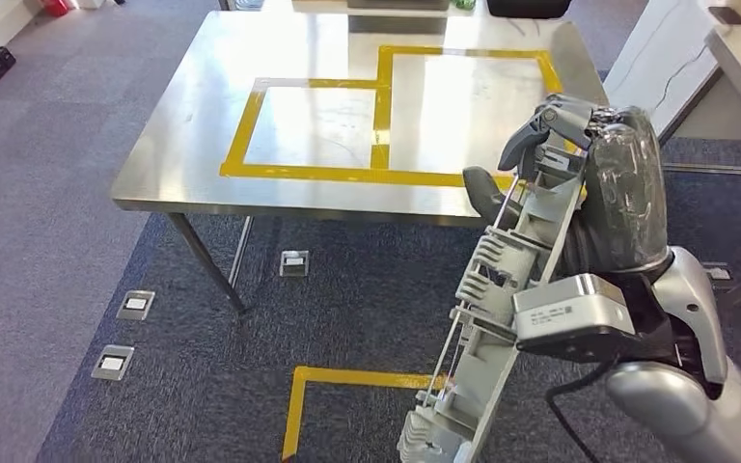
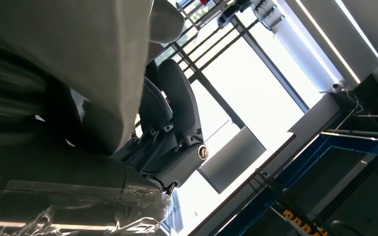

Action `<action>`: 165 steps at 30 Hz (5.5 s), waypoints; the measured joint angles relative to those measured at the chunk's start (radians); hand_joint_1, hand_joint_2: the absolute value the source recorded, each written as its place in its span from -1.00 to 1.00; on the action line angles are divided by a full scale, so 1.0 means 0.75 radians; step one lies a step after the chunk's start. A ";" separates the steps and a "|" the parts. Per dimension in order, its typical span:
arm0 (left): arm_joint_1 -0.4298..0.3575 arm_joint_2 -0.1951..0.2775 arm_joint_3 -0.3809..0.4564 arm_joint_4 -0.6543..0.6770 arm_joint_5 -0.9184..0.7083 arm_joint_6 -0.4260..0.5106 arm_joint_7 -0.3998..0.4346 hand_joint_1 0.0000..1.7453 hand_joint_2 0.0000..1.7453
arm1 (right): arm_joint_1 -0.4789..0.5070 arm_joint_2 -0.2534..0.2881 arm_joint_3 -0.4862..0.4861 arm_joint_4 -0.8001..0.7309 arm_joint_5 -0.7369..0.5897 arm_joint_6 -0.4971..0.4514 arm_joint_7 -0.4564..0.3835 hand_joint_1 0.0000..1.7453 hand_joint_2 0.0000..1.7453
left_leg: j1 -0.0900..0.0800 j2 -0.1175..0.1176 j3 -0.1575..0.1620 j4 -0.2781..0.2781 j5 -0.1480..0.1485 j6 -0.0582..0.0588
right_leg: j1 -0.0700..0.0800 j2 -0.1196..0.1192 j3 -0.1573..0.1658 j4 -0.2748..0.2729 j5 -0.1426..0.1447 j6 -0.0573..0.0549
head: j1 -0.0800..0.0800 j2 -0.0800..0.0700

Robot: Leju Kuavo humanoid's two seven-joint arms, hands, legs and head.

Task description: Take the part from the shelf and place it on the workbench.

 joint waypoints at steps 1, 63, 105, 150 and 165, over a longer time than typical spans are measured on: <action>0.000 -0.001 0.000 0.000 -0.001 0.000 0.000 -1.00 1.00 | -0.001 -0.002 0.000 0.001 0.000 0.000 0.000 1.00 1.00 | -0.001 -0.001 0.003 -0.001 -0.001 0.000 | 0.000 0.001 -0.041 0.075 -0.029 0.005 | 0.008 0.000; 0.009 -0.040 0.000 0.000 -0.006 0.028 -0.005 -1.00 1.00 | -0.120 -0.036 -0.015 0.031 -0.042 0.047 0.093 1.00 1.00 | 0.014 -0.010 -0.039 0.052 -0.021 -0.012 | -0.008 0.001 -0.096 0.168 -0.065 0.020 | 0.026 0.000; 0.011 -0.038 0.000 0.000 -0.020 0.028 0.002 -1.00 1.00 | -0.155 -0.067 -0.011 0.067 -0.066 0.039 0.118 1.00 1.00 | 0.005 -0.012 0.015 0.052 -0.083 -0.057 | 0.008 0.003 -0.030 -0.106 0.125 -0.031 | 0.038 0.000; 0.016 -0.043 0.001 0.001 -0.022 0.036 0.004 -1.00 1.00 | -0.163 -0.072 -0.005 0.075 -0.063 0.056 0.123 1.00 1.00 | -0.005 -0.006 -0.048 0.066 0.005 -0.026 | 0.004 0.005 0.085 -0.116 0.023 -0.006 | 0.004 0.000; 0.020 -0.051 0.001 0.001 -0.023 0.036 0.005 -1.00 1.00 | -0.158 -0.074 0.007 0.088 -0.064 0.058 0.124 1.00 1.00 | 0.006 -0.011 0.037 0.022 -0.082 -0.053 | 0.009 0.002 -0.033 -0.108 0.122 -0.020 | 0.043 0.000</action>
